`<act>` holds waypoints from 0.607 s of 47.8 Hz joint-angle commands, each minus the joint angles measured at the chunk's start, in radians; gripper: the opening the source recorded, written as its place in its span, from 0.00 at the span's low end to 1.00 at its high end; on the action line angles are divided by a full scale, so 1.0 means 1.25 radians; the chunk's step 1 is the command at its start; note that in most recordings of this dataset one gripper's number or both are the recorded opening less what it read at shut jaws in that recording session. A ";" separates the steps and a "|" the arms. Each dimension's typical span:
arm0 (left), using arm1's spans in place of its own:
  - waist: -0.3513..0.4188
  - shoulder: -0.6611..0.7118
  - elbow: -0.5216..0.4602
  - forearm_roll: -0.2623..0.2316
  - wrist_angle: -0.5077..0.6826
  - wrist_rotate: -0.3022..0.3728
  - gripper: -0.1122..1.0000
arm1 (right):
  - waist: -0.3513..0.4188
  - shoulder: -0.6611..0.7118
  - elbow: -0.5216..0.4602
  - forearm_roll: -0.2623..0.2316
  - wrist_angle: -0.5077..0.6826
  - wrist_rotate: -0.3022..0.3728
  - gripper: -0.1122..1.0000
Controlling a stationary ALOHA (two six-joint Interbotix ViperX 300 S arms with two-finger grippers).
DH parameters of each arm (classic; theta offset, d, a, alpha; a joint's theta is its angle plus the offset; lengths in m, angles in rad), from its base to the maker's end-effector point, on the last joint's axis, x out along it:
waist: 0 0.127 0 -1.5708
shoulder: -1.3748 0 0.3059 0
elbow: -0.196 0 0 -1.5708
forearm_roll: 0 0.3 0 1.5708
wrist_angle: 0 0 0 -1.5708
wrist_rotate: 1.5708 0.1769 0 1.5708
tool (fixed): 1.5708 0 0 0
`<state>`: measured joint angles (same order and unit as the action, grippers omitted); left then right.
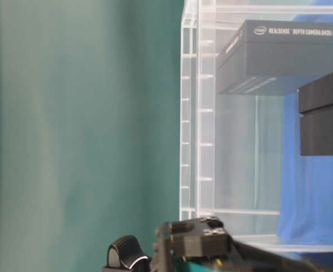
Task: Take out the box from the case.
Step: 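Carry the box forward and lower it onto the table left of the first box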
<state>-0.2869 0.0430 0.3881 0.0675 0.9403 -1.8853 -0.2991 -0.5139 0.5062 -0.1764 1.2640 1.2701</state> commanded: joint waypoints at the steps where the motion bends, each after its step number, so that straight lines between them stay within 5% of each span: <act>1: -0.001 -0.018 -0.009 0.001 -0.002 0.009 0.90 | 0.000 -0.006 -0.009 0.000 -0.001 0.001 0.92; 5: -0.001 -0.020 -0.009 0.001 -0.005 0.022 0.99 | 0.000 -0.006 -0.009 0.000 -0.001 0.000 0.92; 29: 0.009 -0.049 -0.016 0.000 0.001 0.027 0.97 | -0.001 -0.006 -0.009 0.000 0.000 0.000 0.92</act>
<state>-0.2807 0.0245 0.3881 0.0675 0.9388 -1.8515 -0.2991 -0.5139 0.5062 -0.1764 1.2655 1.2701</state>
